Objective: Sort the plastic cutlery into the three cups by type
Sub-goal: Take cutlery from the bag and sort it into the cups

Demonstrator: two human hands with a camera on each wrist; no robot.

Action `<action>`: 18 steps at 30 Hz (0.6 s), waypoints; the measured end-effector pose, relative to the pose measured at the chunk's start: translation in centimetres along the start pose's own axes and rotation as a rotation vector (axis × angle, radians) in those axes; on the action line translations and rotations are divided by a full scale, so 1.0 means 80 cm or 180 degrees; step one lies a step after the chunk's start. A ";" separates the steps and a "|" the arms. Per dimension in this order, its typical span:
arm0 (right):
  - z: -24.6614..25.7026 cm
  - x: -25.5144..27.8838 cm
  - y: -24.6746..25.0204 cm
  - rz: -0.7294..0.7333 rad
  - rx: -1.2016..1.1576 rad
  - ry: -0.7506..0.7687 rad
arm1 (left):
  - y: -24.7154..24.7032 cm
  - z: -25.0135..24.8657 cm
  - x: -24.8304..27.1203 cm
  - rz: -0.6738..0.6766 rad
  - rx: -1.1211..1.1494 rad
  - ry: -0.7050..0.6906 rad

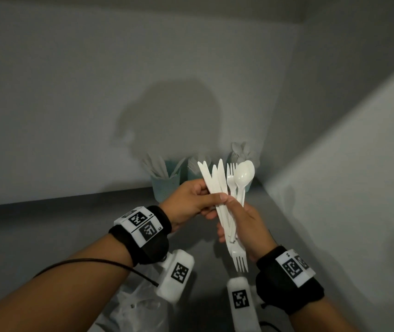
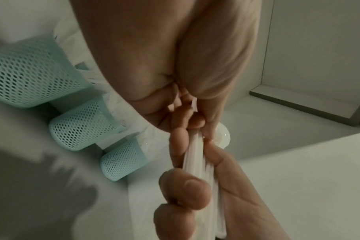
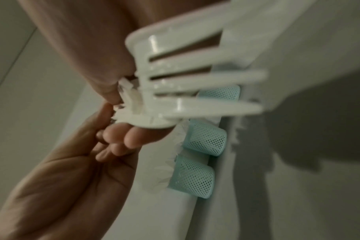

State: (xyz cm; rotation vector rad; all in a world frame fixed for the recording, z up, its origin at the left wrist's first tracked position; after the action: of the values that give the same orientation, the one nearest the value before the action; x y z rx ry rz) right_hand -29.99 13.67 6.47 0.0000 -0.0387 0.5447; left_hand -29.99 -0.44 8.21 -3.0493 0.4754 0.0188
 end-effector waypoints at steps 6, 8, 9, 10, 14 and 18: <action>0.005 -0.001 -0.002 0.0032 -0.0023 0.0008 | -0.002 0.001 0.002 -0.0349 0.0196 -0.0121; 0.005 -0.002 -0.001 0.0082 -0.0003 -0.0091 | 0.002 -0.008 0.000 -0.0568 0.0165 -0.0281; 0.004 -0.002 -0.001 0.0078 -0.0014 -0.0150 | 0.006 -0.012 -0.002 -0.0715 0.0164 -0.0365; 0.004 -0.003 -0.001 0.0047 -0.0059 -0.0199 | 0.010 -0.016 -0.004 -0.0849 0.0149 -0.0437; 0.007 -0.011 -0.006 -0.0123 -0.0314 -0.0233 | 0.012 -0.020 -0.006 -0.1070 0.0140 -0.0522; 0.008 -0.018 -0.014 -0.0055 -0.0531 -0.0200 | 0.010 -0.026 -0.001 -0.0534 0.0058 -0.0390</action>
State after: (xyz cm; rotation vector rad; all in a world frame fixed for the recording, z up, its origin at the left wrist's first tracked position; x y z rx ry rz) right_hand -30.66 11.93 7.05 -0.1451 -0.1451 0.5230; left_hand -30.28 -1.29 10.25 -3.0355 0.2098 0.1916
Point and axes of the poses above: each hand's wrist, its own x-axis away from the middle knuckle, its own y-axis out of the back of the hand, z = x × y, the point moved 2 cm from there along -x, towards the middle knuckle, and after that the axes turned 7 degrees about z, right-handed, at the moved point
